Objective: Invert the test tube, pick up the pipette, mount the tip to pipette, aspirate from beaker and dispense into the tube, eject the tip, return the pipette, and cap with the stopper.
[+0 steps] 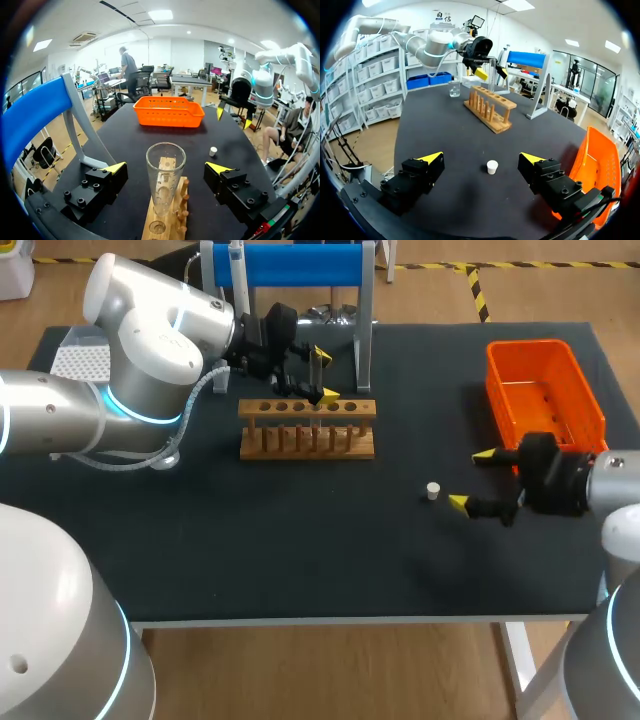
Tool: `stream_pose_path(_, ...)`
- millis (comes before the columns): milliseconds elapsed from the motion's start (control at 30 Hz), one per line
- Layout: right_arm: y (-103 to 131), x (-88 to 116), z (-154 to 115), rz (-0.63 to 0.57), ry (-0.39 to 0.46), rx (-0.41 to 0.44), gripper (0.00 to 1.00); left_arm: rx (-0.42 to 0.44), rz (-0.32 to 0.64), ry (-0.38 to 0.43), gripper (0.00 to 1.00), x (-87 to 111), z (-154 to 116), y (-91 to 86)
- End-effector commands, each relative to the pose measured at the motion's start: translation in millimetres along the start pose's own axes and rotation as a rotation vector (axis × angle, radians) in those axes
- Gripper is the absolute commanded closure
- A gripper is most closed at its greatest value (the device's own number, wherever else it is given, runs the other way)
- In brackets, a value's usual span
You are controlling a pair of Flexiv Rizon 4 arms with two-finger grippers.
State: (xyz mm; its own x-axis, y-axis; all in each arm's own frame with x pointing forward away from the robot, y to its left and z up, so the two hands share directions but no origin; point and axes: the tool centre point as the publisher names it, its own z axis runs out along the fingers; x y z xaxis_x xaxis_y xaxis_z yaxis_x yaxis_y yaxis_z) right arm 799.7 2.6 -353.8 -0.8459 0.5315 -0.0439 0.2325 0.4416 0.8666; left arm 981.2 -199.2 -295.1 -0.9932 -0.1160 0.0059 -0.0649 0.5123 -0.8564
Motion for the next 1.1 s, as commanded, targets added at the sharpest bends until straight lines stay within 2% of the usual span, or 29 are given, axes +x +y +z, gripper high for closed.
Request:
stream_pose_path(33,-11.4,0.6,19.6,-0.001,-0.043,-0.011,0.00,-0.004,-0.001,0.003,0.00,-0.9,-0.2,-0.7)
stream_pose_path(433,-31.5,-2.3,49.8,0.025,-0.051,0.022,0.00,-0.004,-0.001,0.003,0.00,-0.9,-0.2,-0.7)
stream_pose_path(833,-32.1,-9.5,68.6,0.049,-0.056,0.025,0.01,-0.004,-0.001,0.003,0.00,-0.9,-0.2,-0.7)
stream_pose_path(1033,-33.5,-11.3,73.1,0.060,-0.059,0.028,0.10,-0.004,-0.001,0.003,0.00,-0.9,-0.2,-0.7)
stream_pose_path(1100,-33.7,-12.2,73.9,0.067,-0.066,0.033,0.16,-0.004,-0.001,0.003,0.00,-0.9,-0.2,-0.7)
